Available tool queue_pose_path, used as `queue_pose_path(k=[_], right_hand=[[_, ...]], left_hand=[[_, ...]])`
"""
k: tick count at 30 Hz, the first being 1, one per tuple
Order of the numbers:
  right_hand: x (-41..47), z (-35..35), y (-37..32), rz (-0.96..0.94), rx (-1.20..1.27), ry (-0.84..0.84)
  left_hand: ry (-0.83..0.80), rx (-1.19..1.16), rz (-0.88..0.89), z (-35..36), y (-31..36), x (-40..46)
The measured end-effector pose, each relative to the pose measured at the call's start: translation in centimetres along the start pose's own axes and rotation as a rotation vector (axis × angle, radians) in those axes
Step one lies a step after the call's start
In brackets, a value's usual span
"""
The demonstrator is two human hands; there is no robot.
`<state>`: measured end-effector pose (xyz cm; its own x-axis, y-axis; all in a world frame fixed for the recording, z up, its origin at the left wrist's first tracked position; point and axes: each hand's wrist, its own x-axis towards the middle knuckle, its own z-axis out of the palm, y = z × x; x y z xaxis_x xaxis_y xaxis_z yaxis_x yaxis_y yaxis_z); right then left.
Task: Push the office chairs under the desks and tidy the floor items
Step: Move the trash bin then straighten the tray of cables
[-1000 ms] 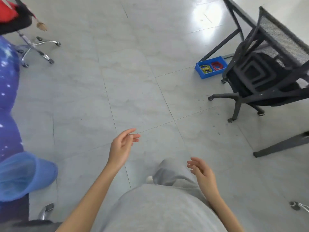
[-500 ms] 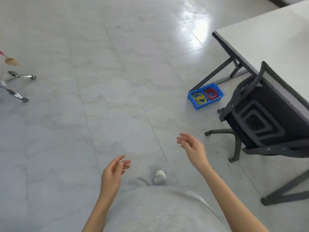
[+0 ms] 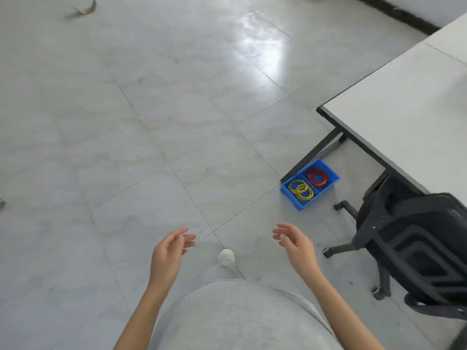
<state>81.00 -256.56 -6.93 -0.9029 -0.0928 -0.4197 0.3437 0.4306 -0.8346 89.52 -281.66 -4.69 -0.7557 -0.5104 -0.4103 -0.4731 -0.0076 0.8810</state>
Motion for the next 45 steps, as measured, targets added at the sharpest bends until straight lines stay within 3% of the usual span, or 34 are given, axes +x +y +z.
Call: queue_pose_path(k=[6, 11, 20, 26, 31, 36, 45], right_hand=[[6.0, -0.3, -2.1, 0.199, 0.103, 0.165], [14.3, -0.4, -4.4, 0.282, 0.156, 0.255], [33.1, -3.3, -13.3, 0.222, 0.259, 0.363], [39.9, -3.9, -17.0, 0.208, 0.354, 0.578], [41.8, -0.1, -14.3, 0.343, 0.530, 0.817], [40.9, 4.5, -8.5, 0.516, 0.689, 0.931], [40.5, 9.2, 6.9, 0.742, 0.928, 1.045]], left_hand=[[-0.233, 0.179, 0.147, 4.4, 11.3, 17.1], [-0.375, 0.249, 0.191, 11.5, 16.4, 27.5], [-0.571, 0.352, 0.072, 19.1, 20.3, 38.0], [-0.811, 0.541, 0.117, 22.4, 23.1, 46.3], [-1.049, 0.750, 0.205, 26.7, 23.3, 52.1], [-1.230, 0.931, 0.289, 31.4, 20.3, 54.0], [-1.476, 1.173, 0.467, 39.7, 5.1, 50.2]])
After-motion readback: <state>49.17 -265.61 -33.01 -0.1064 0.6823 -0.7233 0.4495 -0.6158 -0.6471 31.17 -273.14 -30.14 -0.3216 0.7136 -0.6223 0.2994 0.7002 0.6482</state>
